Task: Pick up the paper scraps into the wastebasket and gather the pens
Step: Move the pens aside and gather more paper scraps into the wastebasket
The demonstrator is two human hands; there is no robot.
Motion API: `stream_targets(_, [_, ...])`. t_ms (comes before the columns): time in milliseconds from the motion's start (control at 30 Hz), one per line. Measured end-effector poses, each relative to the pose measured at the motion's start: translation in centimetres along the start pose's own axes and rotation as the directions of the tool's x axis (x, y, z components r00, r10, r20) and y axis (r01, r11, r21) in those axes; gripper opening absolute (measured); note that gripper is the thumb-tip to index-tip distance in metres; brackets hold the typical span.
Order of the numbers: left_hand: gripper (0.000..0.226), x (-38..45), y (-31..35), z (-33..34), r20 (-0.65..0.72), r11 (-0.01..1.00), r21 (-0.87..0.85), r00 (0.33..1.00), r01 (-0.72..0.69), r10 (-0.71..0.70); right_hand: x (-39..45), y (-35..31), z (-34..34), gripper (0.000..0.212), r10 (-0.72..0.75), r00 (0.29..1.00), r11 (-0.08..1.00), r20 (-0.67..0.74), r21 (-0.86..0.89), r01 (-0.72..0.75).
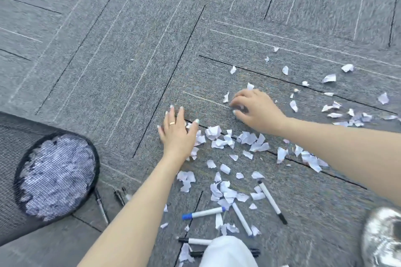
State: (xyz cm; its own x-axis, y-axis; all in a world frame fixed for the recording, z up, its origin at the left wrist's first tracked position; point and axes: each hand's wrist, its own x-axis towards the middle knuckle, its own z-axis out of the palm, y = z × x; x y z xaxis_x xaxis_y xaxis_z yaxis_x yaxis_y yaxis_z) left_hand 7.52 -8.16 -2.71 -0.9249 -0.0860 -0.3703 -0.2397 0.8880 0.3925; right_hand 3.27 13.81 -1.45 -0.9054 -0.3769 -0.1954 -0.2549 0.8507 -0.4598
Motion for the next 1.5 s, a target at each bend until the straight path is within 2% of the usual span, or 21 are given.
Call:
stream_targets(67, [0.065,-0.9,-0.4,0.6,0.041,0.998,0.045,0.998,-0.049,0.047,-0.5,-0.7,0.2,0.024,-0.094,0.994,0.995,-0.065,0.037,0.096])
stream_targets(167, [0.061,-3.1,-0.3,1.3,0.080,0.985,-0.001,0.982,-0.171,0.170,2.8,-0.8,-0.7,0.037,0.059,0.986,0.998,-0.158,0.037,-0.054])
stream_targets(233, [0.058,-4.4,0.0,1.7,0.126,0.971,-0.015,0.963,-0.237,0.237,5.3,-0.4,-1.1,0.052,0.155,0.985,0.987,-0.069,-0.025,-0.157])
stream_targets(300, [0.056,-5.2,0.2,2.0,0.154,0.965,-0.041,0.953,-0.258,0.262,6.7,0.2,-1.2,0.056,0.164,0.986,0.985,0.007,-0.059,-0.163])
stream_targets(400, [0.054,-5.2,0.0,1.6,0.165,0.964,-0.075,0.951,-0.254,0.263,6.4,0.4,-1.9,0.046,0.131,0.991,0.991,0.031,0.020,-0.131])
stream_targets(500, [0.055,-4.9,-0.4,0.9,0.203,0.955,-0.028,0.933,-0.297,0.296,4.2,-0.2,-1.8,0.028,0.063,0.998,0.993,-0.006,0.098,-0.062])
stream_targets(600, [0.055,-4.8,-0.3,0.6,0.208,0.950,-0.017,0.928,-0.311,0.308,3.9,-1.1,-1.5,0.028,0.073,0.991,0.986,-0.111,0.159,-0.055])
stream_targets(667, [0.055,-4.7,-0.2,0.3,0.217,0.950,-0.010,0.927,-0.311,0.306,4.7,-1.5,-1.3,0.037,0.070,0.995,0.994,-0.071,0.085,-0.064])
stream_targets(800, [0.055,-4.6,-0.6,0.2,0.246,0.948,-0.011,0.918,-0.318,0.311,2.6,-2.5,-0.2,0.029,-0.104,0.990,0.993,0.091,-0.037,0.108])
stream_targets(867, [0.054,-4.6,-0.5,0.3,0.228,0.951,-0.041,0.924,-0.307,0.308,-0.6,-3.0,0.7,0.024,-0.217,0.965,0.976,0.145,0.009,0.218])
stream_targets(900, [0.053,-4.7,-0.3,0.4,0.202,0.954,-0.071,0.932,-0.292,0.300,-1.8,-3.1,1.0,0.021,-0.249,0.962,0.968,0.113,0.055,0.244])
stream_targets(933, [0.053,-4.7,-0.2,0.5,0.170,0.955,-0.106,0.941,-0.276,0.291,-2.5,-2.7,1.3,0.019,-0.222,0.975,0.971,0.011,0.095,0.220])
stream_targets(1000, [0.057,-5.1,0.0,0.7,0.117,0.950,-0.168,0.951,-0.264,0.285,-2.4,-1.4,1.4,0.028,0.046,0.972,0.987,-0.232,0.160,-0.008])
stream_targets(1033, [0.061,-5.4,-0.1,0.8,0.110,0.946,-0.190,0.952,-0.262,0.286,-2.3,-0.8,1.3,0.037,0.189,0.947,0.972,-0.260,0.189,-0.142])
stream_targets(1067, [0.066,-5.8,-0.2,1.0,0.114,0.943,-0.198,0.950,-0.266,0.292,-2.3,-0.2,1.4,0.046,0.270,0.936,0.955,-0.223,0.184,-0.232])
stream_targets(1100, [0.069,-6.0,-0.2,1.1,0.118,0.941,-0.186,0.945,-0.281,0.306,-2.6,0.0,1.7,0.054,0.284,0.946,0.955,-0.158,0.135,-0.264])
stream_targets(1233, [0.074,-6.1,-0.1,2.6,0.170,0.942,0.027,0.930,-0.334,0.325,-5.0,-1.7,3.9,0.076,0.137,0.990,0.991,0.045,-0.016,-0.136])
stream_targets(1300, [0.073,-5.5,-0.4,3.5,0.188,0.931,0.136,0.931,-0.340,0.313,-6.1,-3.2,5.5,0.078,0.072,0.993,0.996,0.093,-0.063,-0.067])
stream_targets(1367, [0.066,-4.9,-1.0,4.1,0.091,0.881,0.248,0.915,-0.403,0.394,-6.8,-4.0,6.8,0.068,0.023,0.999,0.992,0.024,-0.123,-0.020])
stream_targets(1467, [0.057,-4.8,-1.6,4.7,-0.072,0.805,0.350,0.844,-0.478,0.532,-6.9,-4.0,7.8,0.047,-0.096,0.982,0.978,-0.162,-0.199,0.063])
stream_targets(1500, [0.053,-4.9,-1.8,5.0,-0.100,0.793,0.364,0.826,-0.488,0.554,-6.7,-3.9,7.8,0.042,-0.153,0.971,0.967,-0.183,-0.232,0.109])
